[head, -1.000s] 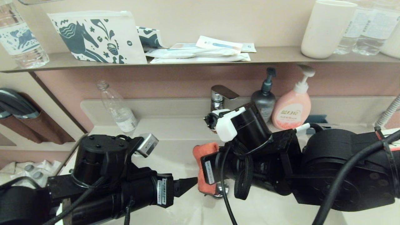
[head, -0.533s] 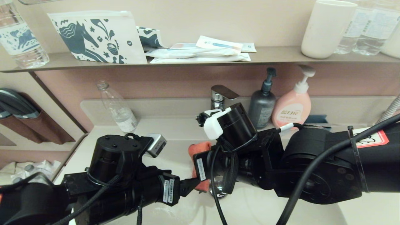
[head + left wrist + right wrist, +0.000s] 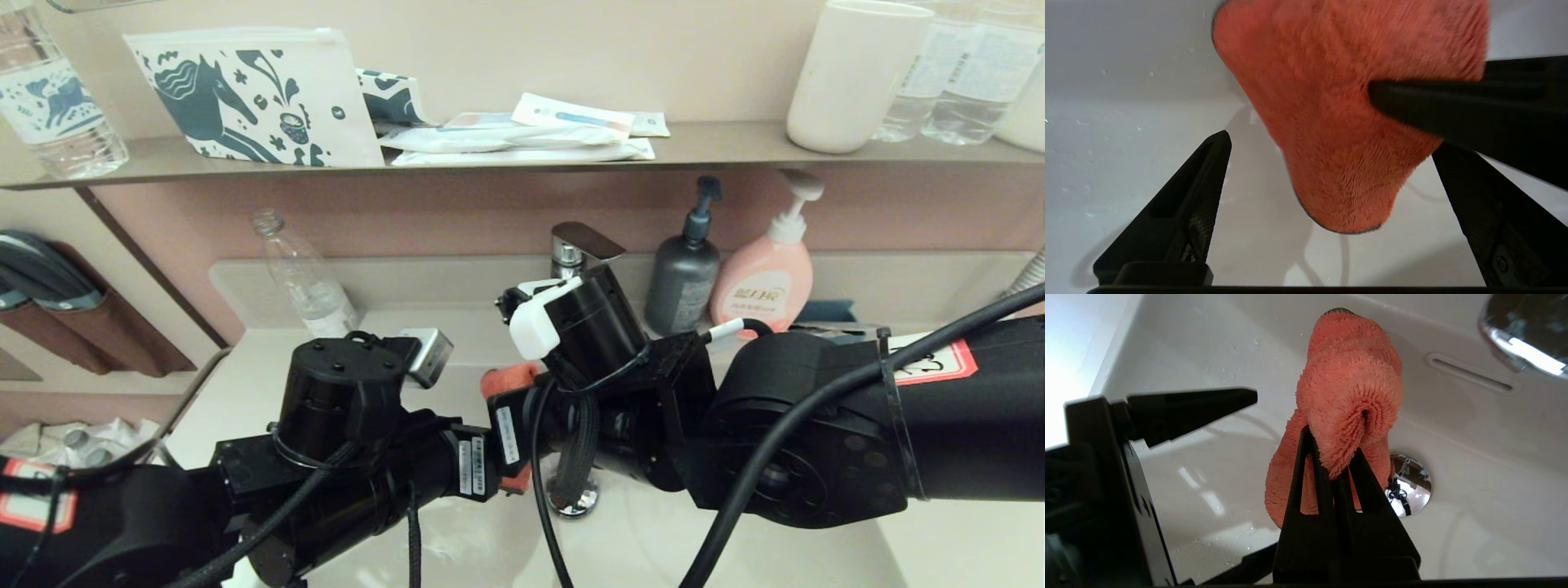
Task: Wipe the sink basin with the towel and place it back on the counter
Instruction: Wipe the sink
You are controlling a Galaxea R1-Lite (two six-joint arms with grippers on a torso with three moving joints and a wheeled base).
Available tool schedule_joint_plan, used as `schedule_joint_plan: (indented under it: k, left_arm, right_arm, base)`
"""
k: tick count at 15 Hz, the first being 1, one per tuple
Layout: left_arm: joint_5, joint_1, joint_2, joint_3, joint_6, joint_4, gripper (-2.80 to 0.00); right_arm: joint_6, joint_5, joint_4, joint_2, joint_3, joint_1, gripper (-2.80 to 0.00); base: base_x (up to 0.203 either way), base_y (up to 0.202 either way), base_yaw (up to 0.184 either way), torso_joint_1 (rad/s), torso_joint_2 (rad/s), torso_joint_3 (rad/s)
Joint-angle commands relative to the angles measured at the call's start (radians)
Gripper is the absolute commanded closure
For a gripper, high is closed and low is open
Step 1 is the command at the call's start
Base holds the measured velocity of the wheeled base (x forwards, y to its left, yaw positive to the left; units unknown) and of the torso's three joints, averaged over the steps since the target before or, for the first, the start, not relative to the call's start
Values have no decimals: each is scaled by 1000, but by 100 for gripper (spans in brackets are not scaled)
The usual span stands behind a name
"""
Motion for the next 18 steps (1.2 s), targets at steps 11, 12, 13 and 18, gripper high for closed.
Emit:
schedule_joint_plan:
  k: [11,12,13,18]
  left_arm:
    - [52,-48,-22,76,-69,-147,-280]
    - [51,-49,-21,78,-68,-150,-280]
    - [42,-50,-22,80,-70,-152,-280]
    - [4,-69,-19,100,-69,-197,-280]
  right_arm:
    - [62,-14,2,30,-46,12,0]
    - [62,-14,2,33,-51,15,0]
    - [62,-13,2,36,-56,19,0]
    - [65,-13,8,36,-63,21,0]
  base:
    - [0,0,0,0,0,0]
    - [0,0,0,0,0,0]
    - [0,0,0,0,0,0]
    - [0,0,0,0,0,0]
